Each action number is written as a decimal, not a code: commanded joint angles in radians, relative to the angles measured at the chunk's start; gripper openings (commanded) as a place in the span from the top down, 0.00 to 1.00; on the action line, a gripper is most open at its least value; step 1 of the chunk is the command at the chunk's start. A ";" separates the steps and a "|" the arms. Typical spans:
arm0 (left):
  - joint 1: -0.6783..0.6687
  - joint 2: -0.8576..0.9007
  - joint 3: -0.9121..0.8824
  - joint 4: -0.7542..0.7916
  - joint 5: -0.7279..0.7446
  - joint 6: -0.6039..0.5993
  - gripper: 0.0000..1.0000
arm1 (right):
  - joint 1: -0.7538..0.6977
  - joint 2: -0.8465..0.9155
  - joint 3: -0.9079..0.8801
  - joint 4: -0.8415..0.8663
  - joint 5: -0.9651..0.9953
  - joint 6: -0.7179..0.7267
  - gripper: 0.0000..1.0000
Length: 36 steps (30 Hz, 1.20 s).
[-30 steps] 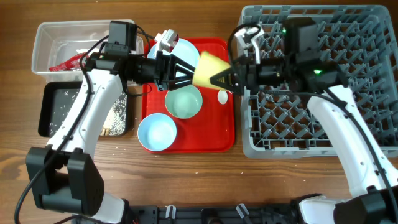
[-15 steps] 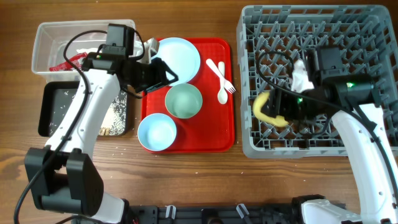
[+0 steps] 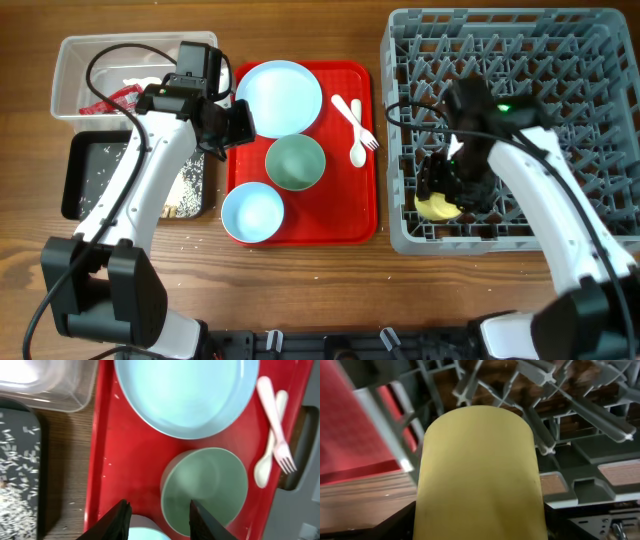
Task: Sort waste into correct bins and load items into the dishwasher rack
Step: 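Place the yellow cup into the rack with the right gripper, then move the right gripper to the green bowl on the red tray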
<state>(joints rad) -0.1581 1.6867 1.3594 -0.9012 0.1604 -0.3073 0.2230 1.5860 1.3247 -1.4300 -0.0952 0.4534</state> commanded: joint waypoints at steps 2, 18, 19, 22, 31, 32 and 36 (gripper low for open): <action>-0.003 -0.013 0.012 -0.003 -0.047 0.013 0.60 | 0.003 0.083 0.003 -0.003 0.035 0.017 0.26; -0.003 -0.013 0.014 -0.009 -0.047 0.012 0.46 | 0.000 0.126 0.088 0.053 0.009 -0.046 0.12; -0.003 -0.013 0.019 -0.011 -0.047 0.013 0.45 | -0.002 0.125 0.127 0.045 0.009 -0.061 0.12; 0.001 -0.015 0.067 -0.051 -0.051 0.013 0.43 | -0.001 0.117 0.297 -0.003 0.009 -0.098 0.13; 0.039 -0.079 0.211 -0.163 -0.058 0.012 0.28 | 0.129 0.131 0.449 0.253 -0.120 -0.066 0.20; 0.046 -0.087 0.211 -0.164 -0.058 0.012 0.26 | 0.161 0.146 0.427 0.301 -0.119 -0.047 0.21; 0.068 -0.091 0.211 -0.174 -0.059 0.013 0.08 | 0.230 0.230 0.366 0.404 -0.106 0.002 0.25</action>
<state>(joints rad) -0.1097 1.6119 1.5520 -1.0653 0.1162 -0.3008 0.4114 1.7283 1.7439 -1.0626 -0.1867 0.4011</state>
